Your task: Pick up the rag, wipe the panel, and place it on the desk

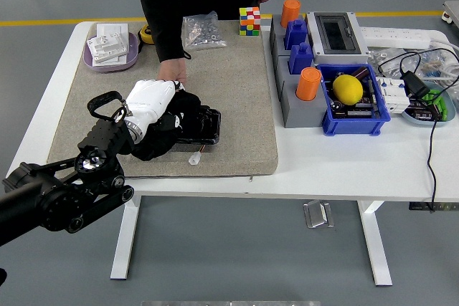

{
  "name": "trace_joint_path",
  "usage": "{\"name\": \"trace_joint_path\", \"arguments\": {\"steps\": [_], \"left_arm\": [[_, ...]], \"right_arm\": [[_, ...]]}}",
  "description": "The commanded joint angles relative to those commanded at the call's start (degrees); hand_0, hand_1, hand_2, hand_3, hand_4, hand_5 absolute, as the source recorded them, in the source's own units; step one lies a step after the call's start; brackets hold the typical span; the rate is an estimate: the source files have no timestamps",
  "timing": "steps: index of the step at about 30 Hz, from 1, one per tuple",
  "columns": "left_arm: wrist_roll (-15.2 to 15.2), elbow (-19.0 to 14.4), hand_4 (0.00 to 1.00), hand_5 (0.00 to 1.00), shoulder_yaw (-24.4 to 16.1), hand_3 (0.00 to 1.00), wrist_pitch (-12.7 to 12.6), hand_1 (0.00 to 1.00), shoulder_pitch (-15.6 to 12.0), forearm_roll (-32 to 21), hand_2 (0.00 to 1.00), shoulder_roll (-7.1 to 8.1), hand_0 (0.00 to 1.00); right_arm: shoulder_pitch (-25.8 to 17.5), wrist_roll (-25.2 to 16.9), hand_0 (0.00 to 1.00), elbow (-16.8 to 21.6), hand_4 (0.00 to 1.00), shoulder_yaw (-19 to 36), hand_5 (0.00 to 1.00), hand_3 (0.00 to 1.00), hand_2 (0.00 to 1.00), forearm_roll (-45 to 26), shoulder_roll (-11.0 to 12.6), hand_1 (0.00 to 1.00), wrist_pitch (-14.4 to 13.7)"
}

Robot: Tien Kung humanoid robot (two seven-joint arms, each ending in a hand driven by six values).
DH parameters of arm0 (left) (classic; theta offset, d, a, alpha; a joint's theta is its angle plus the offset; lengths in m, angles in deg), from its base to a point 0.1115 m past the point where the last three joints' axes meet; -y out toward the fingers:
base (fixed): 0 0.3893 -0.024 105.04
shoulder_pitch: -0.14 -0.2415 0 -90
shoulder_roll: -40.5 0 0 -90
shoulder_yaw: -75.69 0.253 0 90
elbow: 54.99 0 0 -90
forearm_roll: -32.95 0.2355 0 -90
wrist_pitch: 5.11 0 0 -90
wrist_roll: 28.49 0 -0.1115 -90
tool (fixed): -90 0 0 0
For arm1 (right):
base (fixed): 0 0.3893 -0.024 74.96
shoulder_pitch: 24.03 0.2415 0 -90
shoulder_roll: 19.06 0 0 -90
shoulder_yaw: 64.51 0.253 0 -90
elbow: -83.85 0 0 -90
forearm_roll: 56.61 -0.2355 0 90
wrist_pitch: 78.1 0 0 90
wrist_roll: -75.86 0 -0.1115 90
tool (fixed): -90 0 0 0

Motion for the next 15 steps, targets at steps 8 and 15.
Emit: {"name": "trace_joint_path", "arguments": {"steps": [8, 15], "left_arm": [[0.1, 1.0, 0.222, 0.002, -2.5, 0.339, -0.1, 0.266, -1.0, 1.0, 0.503, 1.46, 0.229], [0.2, 1.8, 0.222, 0.002, -4.0, 0.339, -0.2, 0.265, -1.6, 1.7, 0.504, 2.91, 0.229]], "right_arm": [[-0.1, 0.0, 0.718, 0.0, 0.976, 0.1, 0.552, 0.585, 0.678, 0.0, 0.0, 0.633, 0.0], [-0.3, 0.0, 0.719, 0.0, 0.976, 0.4, 0.552, 0.585, 0.678, 0.2, -0.1, 0.634, 0.0]]}}
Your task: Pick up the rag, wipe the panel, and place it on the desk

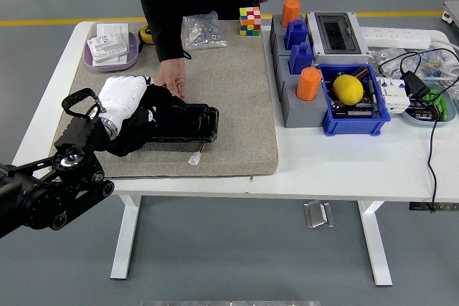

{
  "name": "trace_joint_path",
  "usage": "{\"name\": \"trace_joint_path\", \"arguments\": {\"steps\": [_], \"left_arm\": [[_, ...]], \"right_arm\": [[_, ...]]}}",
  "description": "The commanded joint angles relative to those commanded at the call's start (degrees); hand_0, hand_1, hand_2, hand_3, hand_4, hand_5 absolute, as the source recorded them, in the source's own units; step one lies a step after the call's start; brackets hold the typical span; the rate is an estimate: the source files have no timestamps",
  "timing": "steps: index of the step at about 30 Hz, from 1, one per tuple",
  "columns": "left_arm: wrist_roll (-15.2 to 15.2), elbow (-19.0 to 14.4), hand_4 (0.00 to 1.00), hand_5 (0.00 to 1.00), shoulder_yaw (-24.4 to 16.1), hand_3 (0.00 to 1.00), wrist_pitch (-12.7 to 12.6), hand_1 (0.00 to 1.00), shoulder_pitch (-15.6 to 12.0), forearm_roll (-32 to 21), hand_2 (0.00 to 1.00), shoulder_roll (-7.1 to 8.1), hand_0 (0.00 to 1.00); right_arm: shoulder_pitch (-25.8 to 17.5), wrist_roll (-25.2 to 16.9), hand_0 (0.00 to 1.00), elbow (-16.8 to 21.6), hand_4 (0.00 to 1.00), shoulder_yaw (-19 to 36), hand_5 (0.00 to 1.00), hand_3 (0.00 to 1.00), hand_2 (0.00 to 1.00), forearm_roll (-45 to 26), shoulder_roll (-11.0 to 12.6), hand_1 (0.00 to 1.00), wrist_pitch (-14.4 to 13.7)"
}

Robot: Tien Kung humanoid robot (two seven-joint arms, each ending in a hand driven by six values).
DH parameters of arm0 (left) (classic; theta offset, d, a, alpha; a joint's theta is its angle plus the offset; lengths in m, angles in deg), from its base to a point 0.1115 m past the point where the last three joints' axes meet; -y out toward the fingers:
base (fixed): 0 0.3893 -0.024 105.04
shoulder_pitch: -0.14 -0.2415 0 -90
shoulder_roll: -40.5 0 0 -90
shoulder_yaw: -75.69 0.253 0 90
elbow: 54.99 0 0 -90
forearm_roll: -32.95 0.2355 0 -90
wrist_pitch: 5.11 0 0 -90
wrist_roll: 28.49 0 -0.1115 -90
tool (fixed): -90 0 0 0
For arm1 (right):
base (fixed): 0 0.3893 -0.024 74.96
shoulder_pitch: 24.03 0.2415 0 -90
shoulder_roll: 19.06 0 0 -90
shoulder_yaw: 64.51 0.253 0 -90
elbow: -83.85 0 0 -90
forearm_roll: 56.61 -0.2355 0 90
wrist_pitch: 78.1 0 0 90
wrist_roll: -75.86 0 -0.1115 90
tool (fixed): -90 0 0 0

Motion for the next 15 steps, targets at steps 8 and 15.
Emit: {"name": "trace_joint_path", "arguments": {"steps": [8, 15], "left_arm": [[0.1, 0.7, 0.224, 0.002, -1.5, 0.339, -0.2, 0.264, -0.4, 0.7, 0.504, 0.98, 0.23], [0.1, 1.4, 0.225, 0.002, -2.0, 0.34, -0.3, 0.262, -0.6, 0.9, 0.505, 1.55, 0.23]], "right_arm": [[0.0, 0.0, 0.718, 0.0, 0.976, 0.3, 0.552, 0.585, 0.678, 0.1, 0.0, 0.633, 0.0], [0.0, 0.0, 0.718, 0.0, 0.976, 0.3, 0.551, 0.585, 0.678, 0.1, -0.1, 0.633, 0.0]]}}
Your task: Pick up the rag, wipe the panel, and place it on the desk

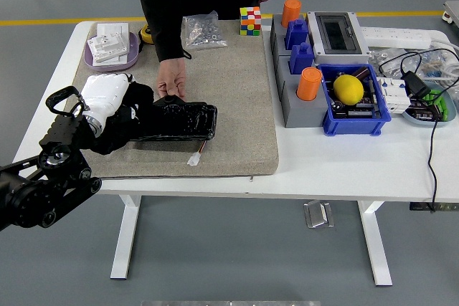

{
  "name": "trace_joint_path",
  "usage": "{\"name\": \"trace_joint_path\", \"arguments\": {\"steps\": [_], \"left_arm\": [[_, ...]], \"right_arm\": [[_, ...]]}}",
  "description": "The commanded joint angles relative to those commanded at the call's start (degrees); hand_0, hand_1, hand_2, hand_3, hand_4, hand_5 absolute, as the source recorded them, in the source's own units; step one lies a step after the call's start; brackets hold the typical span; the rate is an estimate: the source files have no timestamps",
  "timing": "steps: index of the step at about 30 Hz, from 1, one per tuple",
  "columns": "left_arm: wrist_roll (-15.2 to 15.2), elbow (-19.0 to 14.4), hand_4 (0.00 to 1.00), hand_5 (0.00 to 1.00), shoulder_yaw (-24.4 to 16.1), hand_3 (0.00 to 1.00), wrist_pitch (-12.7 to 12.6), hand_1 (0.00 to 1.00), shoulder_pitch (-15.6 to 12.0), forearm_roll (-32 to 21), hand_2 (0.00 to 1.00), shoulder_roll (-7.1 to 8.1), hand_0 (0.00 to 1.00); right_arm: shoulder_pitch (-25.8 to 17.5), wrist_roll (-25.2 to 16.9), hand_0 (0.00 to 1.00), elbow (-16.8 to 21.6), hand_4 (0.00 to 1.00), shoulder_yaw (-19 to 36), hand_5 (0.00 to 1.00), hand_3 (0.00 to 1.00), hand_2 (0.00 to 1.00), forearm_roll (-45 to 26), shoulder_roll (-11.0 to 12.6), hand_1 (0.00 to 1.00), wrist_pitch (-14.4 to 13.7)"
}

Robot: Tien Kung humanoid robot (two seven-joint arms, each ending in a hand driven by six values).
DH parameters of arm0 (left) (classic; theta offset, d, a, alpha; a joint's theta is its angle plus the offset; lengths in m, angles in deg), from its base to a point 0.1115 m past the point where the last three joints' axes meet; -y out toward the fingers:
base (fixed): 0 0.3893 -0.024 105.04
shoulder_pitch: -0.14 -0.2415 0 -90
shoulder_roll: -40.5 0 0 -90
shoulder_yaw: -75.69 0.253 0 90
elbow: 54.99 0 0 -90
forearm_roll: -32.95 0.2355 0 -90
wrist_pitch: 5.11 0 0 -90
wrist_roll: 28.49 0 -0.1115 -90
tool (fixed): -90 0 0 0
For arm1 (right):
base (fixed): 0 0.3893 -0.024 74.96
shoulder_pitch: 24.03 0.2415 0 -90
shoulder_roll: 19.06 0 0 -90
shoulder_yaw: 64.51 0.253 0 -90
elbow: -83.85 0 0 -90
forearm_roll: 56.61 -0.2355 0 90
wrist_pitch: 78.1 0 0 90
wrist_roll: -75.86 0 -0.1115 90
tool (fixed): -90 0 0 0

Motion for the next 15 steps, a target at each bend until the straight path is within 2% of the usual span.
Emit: {"name": "trace_joint_path", "arguments": {"steps": [15], "left_arm": [[-0.2, 1.7, 0.228, 0.002, -1.1, 0.339, -0.2, 0.259, -0.5, 0.1, 0.503, 0.8, 0.231]], "right_arm": [[0.1, 0.1, 0.718, 0.0, 0.976, 0.0, 0.552, 0.585, 0.678, -0.2, 0.1, 0.633, 0.0]]}}
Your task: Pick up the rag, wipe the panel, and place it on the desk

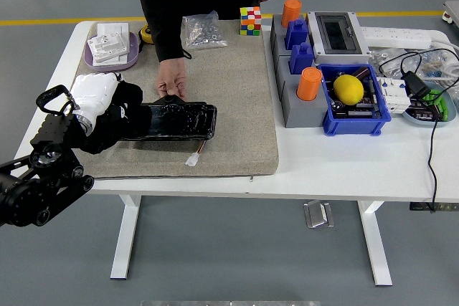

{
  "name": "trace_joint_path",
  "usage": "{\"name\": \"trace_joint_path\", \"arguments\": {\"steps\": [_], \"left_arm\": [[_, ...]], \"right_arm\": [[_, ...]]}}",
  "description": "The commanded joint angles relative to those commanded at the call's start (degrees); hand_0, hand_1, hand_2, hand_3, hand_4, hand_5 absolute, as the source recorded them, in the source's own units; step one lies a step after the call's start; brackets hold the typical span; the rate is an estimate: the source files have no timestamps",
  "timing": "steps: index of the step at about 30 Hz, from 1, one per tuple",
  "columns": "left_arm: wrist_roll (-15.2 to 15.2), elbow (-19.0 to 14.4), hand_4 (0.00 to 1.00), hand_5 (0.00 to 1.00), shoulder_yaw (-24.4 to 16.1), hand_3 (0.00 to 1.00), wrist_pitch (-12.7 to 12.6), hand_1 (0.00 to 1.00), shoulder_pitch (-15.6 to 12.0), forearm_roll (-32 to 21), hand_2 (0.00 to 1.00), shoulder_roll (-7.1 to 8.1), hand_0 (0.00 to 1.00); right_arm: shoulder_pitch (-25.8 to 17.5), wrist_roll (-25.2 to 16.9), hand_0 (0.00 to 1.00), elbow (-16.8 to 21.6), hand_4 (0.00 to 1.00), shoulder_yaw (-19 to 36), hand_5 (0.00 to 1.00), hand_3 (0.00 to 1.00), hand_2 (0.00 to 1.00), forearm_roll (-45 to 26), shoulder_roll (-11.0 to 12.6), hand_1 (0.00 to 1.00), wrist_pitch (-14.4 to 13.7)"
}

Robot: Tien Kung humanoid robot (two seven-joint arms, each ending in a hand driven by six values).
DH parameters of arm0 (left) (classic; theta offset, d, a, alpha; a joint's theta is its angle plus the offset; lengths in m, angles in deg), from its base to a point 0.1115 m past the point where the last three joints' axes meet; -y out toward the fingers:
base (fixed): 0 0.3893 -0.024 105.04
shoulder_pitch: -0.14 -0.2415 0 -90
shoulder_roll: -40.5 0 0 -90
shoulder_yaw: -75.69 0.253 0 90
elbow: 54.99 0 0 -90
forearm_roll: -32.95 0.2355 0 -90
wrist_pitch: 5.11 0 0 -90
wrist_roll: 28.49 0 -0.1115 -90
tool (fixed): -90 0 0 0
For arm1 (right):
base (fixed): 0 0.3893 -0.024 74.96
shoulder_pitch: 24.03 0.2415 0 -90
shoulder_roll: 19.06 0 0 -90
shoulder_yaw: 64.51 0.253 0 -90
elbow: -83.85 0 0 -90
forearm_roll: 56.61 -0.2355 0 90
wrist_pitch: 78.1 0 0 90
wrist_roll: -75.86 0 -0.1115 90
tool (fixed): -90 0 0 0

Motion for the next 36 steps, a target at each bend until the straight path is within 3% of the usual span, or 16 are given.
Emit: {"name": "trace_joint_path", "arguments": {"steps": [16, 28, 30, 31, 36], "left_arm": [[-1.3, 1.8, 0.23, 0.002, -7.6, 0.339, -1.2, 0.255, -3.4, 1.2, 0.503, 1.93, 0.231], [-5.4, 6.6, 0.241, 0.002, -10.2, 0.383, -3.9, 0.272, -5.5, -2.9, 0.508, 0.55, 0.247], [-5.8, 6.8, 0.241, 0.002, -10.7, 0.383, -3.9, 0.272, -5.7, -3.3, 0.508, 0.54, 0.247], [-5.8, 6.8, 0.207, 0.002, -11.1, 0.465, -3.7, 0.348, -5.8, -3.3, 0.517, 0.54, 0.277], [-6.7, 7.1, 0.207, 0.002, -12.0, 0.465, -3.1, 0.348, -5.9, -5.0, 0.517, 0.57, 0.277]], "right_arm": [[-0.2, 0.1, 0.718, 0.0, 0.976, 0.2, 0.551, 0.585, 0.678, -0.1, -0.3, 0.633, -0.1], [-0.1, 0.3, 0.718, 0.0, 0.978, 0.0, 0.552, 0.586, 0.678, -0.1, -0.7, 0.633, -0.2], [0.0, 0.3, 0.718, 0.0, 0.978, 0.0, 0.552, 0.586, 0.678, -0.1, -0.7, 0.633, -0.2], [0.0, 0.3, 0.718, 0.0, 0.978, 0.0, 0.553, 0.587, 0.678, -0.1, -0.7, 0.633, -0.2], [0.1, 0.3, 0.718, 0.0, 0.978, 0.1, 0.553, 0.587, 0.678, -0.1, -0.9, 0.633, -0.3]]}}
